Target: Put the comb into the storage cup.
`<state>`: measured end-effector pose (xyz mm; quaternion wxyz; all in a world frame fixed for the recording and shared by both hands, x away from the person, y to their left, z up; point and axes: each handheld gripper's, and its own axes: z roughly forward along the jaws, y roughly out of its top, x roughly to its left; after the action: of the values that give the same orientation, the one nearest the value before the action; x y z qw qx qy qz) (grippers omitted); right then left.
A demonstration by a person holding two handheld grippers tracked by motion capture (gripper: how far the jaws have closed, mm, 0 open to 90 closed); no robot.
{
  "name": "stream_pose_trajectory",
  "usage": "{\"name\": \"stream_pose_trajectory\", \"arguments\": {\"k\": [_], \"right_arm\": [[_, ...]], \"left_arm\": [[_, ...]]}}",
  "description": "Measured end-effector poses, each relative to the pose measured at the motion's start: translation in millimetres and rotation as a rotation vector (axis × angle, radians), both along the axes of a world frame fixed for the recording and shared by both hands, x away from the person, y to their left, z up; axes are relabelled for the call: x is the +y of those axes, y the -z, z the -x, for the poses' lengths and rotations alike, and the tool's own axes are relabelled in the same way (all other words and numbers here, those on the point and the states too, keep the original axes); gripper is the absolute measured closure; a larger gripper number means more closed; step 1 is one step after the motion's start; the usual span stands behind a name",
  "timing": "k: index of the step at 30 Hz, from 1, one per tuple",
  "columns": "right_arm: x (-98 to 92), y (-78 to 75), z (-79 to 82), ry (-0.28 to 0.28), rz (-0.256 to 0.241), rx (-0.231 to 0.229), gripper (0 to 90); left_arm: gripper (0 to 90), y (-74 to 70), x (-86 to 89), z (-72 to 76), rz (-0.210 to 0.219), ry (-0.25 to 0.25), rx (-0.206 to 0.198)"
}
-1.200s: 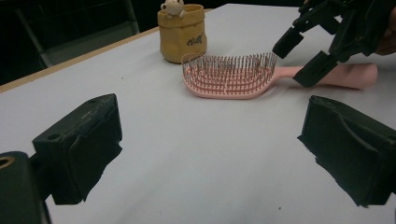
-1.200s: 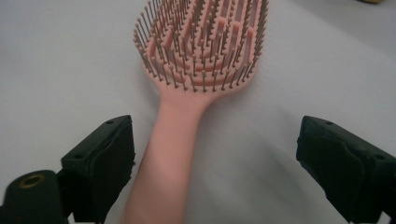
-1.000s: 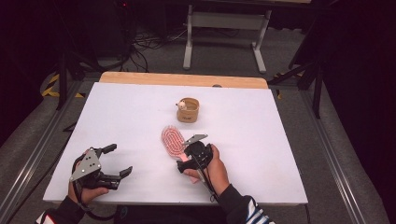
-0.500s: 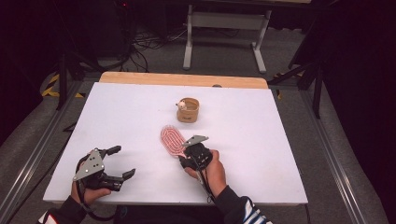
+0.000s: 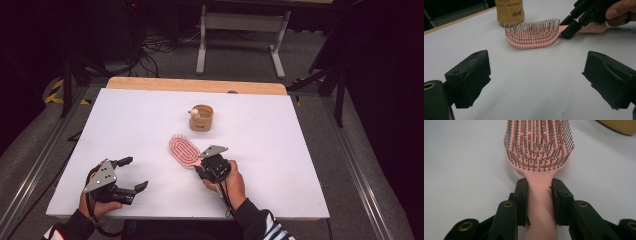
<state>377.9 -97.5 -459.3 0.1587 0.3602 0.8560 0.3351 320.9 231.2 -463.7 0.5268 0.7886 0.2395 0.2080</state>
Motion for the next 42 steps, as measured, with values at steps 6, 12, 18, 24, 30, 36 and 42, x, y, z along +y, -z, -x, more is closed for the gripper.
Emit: {"name": "stream_pose_trajectory", "arguments": {"k": [6, 12, 18, 24, 30, 36, 42], "right_arm": [[-7.4, -4.6, 2.1, 0.011, -0.023, -0.05, 69.5], [-10.0, -11.9, 6.2, -0.004, -0.046, -0.122, 69.4], [-10.8, -19.1, 12.8, -0.018, -0.064, -0.202, 69.4], [-11.1, -23.5, 17.5, -0.019, -0.085, -0.273, 69.5], [-10.6, -28.8, 23.7, -0.025, -0.098, -0.333, 69.5], [-10.5, -31.5, 27.6, -0.041, -0.114, -0.361, 69.5], [-6.7, -32.1, 32.7, -0.06, -0.124, -0.397, 69.5]], "left_arm": [[8.8, 0.0, -1.3, -4.3, 0.009, -0.021, 0.019], [9.9, -4.7, -7.3, -14.4, 0.039, -0.05, 0.053], [10.3, -13.3, -11.4, -30.9, 0.099, -0.056, 0.126], [8.9, -23.7, -22.8, -44.0, 0.132, -0.021, 0.145], [9.9, -32.0, -43.8, -60.3, 0.185, 0.022, 0.185], [11.4, -35.0, -66.8, -76.7, 0.242, 0.072, 0.253], [13.6, -34.2, -84.6, -85.2, 0.272, 0.097, 0.293]]}}
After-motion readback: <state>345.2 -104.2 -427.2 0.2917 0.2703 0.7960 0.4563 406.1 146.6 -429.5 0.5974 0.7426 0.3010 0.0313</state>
